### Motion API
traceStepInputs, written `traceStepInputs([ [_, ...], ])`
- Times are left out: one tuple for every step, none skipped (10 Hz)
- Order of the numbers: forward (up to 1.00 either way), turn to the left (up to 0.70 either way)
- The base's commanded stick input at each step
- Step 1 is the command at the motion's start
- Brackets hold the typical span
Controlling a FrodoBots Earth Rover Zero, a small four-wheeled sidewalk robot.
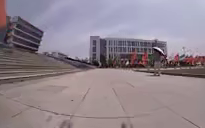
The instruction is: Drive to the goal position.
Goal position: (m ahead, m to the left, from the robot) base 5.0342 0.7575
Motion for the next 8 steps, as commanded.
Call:
traceStepInputs([
  [1.00, 0.00],
  [1.00, 0.04],
  [1.00, 0.10],
  [1.00, 0.07],
  [1.00, 0.00],
  [1.00, 0.00],
  [1.00, 0.00],
  [1.00, 0.00],
])
